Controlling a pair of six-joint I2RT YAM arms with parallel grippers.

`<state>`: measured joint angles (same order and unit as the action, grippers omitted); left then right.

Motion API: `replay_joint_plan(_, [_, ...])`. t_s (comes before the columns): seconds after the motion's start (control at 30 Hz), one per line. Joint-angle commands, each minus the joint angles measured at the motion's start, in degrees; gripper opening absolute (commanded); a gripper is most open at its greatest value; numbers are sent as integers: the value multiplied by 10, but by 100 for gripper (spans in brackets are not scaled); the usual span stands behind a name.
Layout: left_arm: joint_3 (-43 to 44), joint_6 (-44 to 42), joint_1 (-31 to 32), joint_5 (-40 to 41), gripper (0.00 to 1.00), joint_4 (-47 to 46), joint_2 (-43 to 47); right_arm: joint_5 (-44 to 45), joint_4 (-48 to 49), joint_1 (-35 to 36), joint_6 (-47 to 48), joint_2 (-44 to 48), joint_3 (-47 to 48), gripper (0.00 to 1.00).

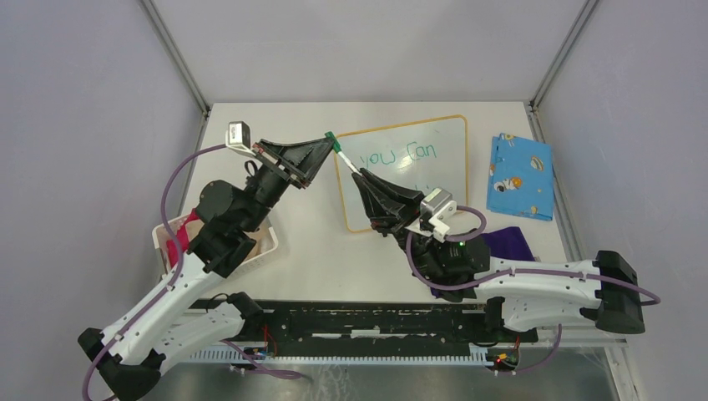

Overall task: Write a sentence on the whiteboard
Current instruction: Close the whiteboard marker at the center of the board.

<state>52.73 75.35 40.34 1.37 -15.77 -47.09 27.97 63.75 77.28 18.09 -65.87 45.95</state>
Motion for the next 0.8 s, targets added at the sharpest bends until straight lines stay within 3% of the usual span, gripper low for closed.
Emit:
replay_joint_plan(0.0, [7,-28,10,-2,2,-15,8,34,41,5,19,-11,33,0])
replay_joint_plan(0.33, [14,-47,46,51,2,-29,-2,79,99,4,63,-62,60,0])
replay_joint_plan(0.77, [9,-83,98,48,2,-49,-24,66,124,5,73,-71,51,0])
